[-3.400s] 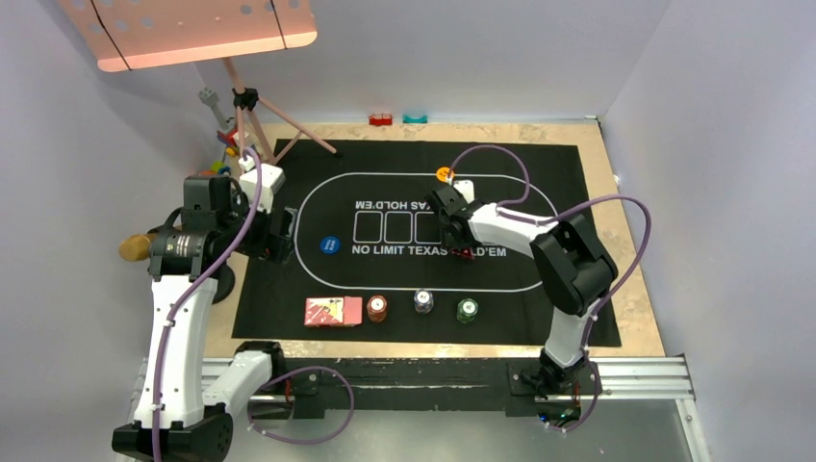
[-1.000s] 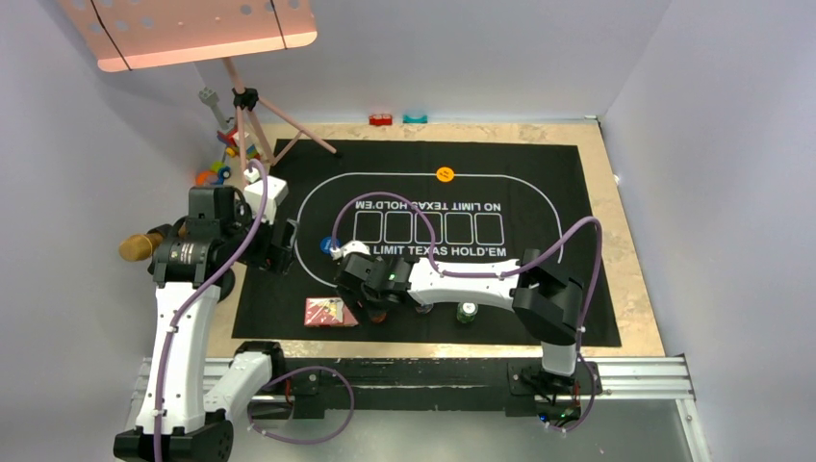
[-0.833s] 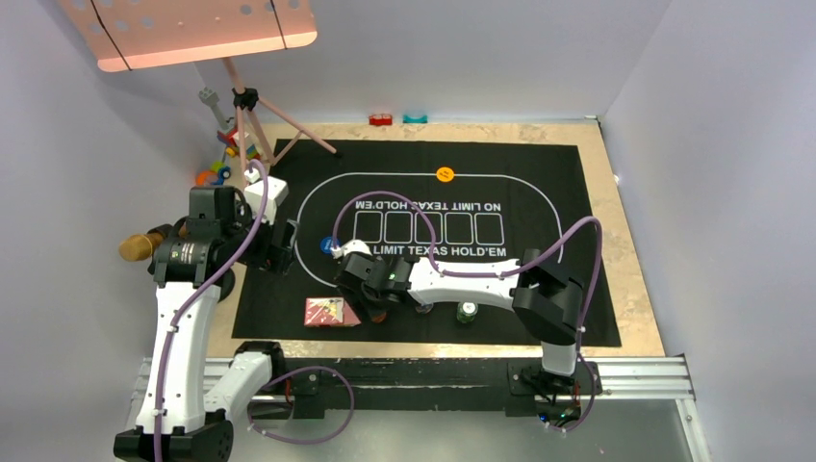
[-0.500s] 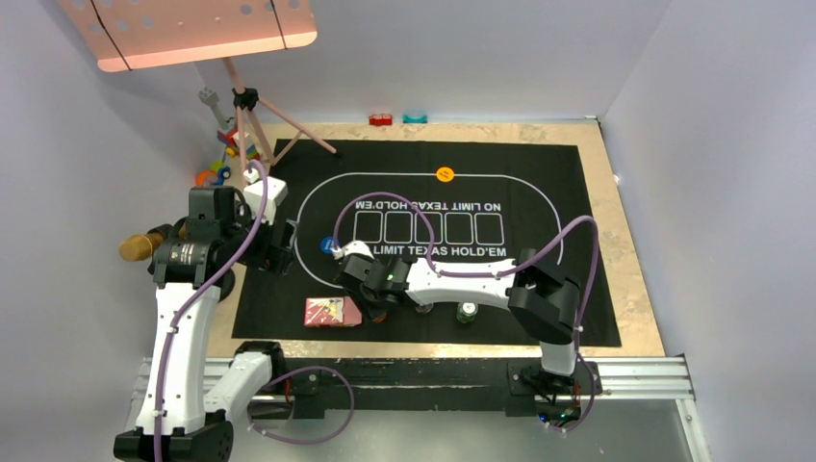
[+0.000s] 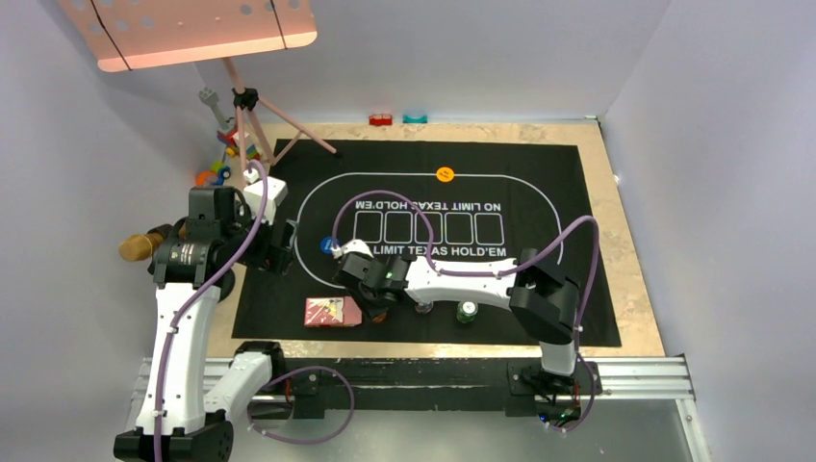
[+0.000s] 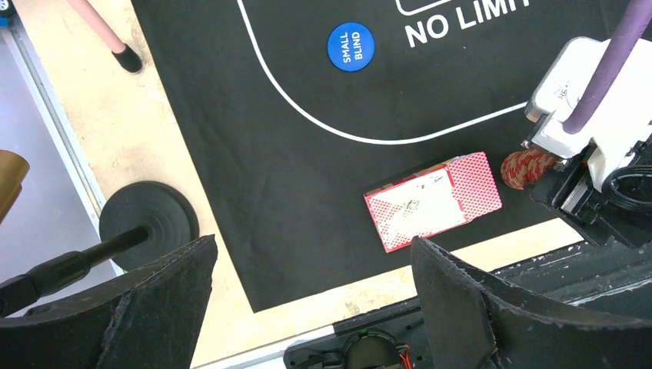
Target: Distribute texas hold em gaming equipment
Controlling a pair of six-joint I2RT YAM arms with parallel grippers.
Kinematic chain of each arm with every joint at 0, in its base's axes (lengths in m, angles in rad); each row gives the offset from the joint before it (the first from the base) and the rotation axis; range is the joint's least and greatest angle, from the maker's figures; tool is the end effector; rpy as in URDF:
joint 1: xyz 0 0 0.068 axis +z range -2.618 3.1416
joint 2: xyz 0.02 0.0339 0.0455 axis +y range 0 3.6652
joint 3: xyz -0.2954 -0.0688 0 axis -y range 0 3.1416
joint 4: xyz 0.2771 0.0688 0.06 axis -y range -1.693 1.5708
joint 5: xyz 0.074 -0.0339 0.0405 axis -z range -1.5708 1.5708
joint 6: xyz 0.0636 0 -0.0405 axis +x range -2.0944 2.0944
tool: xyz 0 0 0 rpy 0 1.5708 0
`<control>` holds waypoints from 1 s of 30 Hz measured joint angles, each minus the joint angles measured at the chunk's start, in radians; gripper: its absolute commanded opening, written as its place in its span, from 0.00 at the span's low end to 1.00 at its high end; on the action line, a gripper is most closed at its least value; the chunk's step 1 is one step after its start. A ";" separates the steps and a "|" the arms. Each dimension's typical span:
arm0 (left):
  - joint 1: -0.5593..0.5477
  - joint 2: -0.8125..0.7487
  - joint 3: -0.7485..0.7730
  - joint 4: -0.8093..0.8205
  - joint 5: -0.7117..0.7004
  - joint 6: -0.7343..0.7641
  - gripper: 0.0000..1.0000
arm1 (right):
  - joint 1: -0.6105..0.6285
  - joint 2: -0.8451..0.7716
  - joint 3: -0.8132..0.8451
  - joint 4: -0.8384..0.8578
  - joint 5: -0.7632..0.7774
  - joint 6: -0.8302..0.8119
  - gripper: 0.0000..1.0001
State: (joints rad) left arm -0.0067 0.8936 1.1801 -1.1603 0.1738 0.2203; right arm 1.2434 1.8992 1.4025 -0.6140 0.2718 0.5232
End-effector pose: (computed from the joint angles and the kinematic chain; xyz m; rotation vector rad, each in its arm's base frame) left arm 0.1714 -0.0121 0.3748 0.3515 2.4046 -0.1163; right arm 0.1601 0.4183 0.1926 -0.8488 2.4937 0.2481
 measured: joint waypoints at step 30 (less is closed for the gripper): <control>0.000 0.044 -0.002 0.031 -0.021 -0.037 1.00 | -0.237 0.494 0.623 -0.028 -0.013 -0.123 0.13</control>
State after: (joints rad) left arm -0.0067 0.9375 1.1778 -1.1297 0.1528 0.1829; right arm 1.0065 2.3928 2.0251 -0.6418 0.2588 0.4004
